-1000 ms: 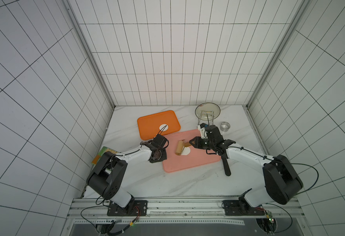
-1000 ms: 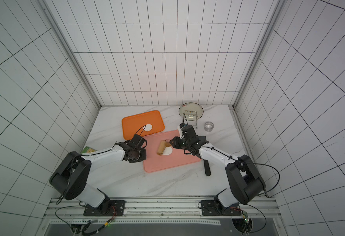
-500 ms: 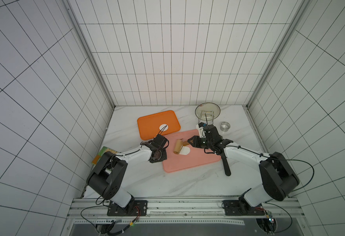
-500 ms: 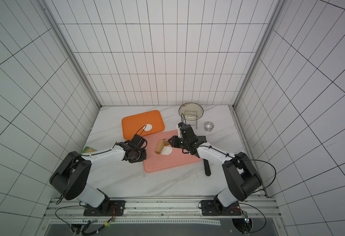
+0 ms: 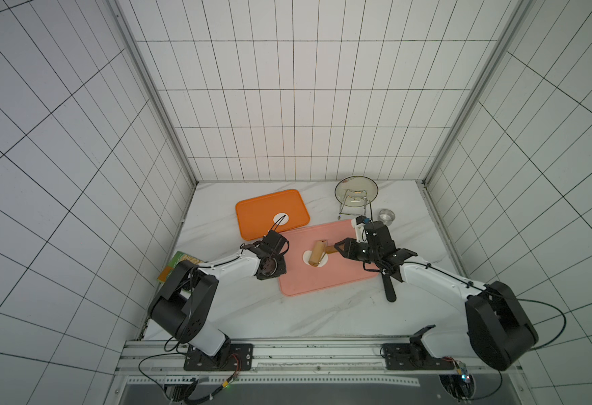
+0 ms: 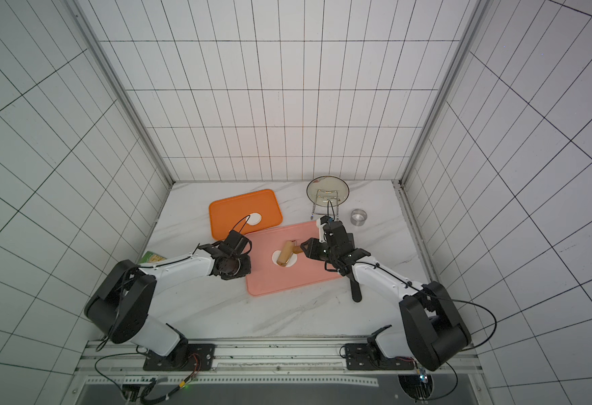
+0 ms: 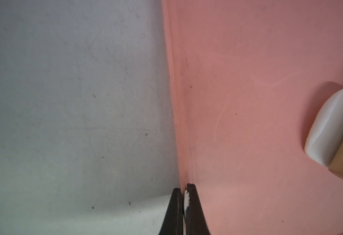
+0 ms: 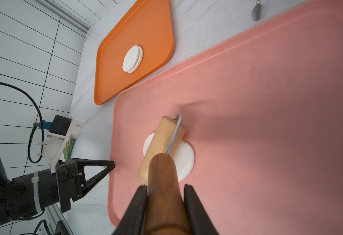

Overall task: Roll out the dumpling wrappers from the dough
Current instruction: Flatten out the dough on the work surface.

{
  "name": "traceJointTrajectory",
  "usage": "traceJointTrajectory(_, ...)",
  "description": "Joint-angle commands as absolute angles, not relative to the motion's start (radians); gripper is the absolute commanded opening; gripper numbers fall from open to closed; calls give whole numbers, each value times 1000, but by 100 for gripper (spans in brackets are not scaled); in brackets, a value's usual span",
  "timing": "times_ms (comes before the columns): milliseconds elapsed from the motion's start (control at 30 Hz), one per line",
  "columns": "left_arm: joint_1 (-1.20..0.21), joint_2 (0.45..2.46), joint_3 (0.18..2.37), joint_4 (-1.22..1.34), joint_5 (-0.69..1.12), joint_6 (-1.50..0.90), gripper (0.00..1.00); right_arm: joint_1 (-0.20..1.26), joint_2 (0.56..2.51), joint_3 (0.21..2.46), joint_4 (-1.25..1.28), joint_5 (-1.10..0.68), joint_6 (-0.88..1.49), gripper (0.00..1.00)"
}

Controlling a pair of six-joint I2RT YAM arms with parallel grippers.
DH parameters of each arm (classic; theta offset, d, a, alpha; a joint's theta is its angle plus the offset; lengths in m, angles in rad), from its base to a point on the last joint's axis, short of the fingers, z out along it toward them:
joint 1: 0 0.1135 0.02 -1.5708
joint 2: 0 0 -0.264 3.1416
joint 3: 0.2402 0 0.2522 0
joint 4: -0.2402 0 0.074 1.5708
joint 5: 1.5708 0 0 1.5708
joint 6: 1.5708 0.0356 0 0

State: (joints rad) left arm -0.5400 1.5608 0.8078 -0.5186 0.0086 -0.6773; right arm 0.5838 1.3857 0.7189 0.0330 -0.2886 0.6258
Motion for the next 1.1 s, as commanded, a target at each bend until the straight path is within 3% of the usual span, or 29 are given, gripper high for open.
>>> traceJointTrajectory(0, -555, 1594, 769, -511, 81, -666, 0, 549, 1494, 645, -303, -42, 559, 0)
traceJointTrajectory(367, -572, 1605, 795, -521, 79, -672, 0, 664, 1648, 772, -251, -63, 584, 0)
traceJointTrajectory(800, -552, 1589, 766, -522, 77, -672, 0, 546, 1408, 628, -358, 19, 554, 0)
traceJointTrajectory(1067, -575, 1605, 781, -517, 81, -673, 0, 628, 1554, 679, -280, 8, 582, 0)
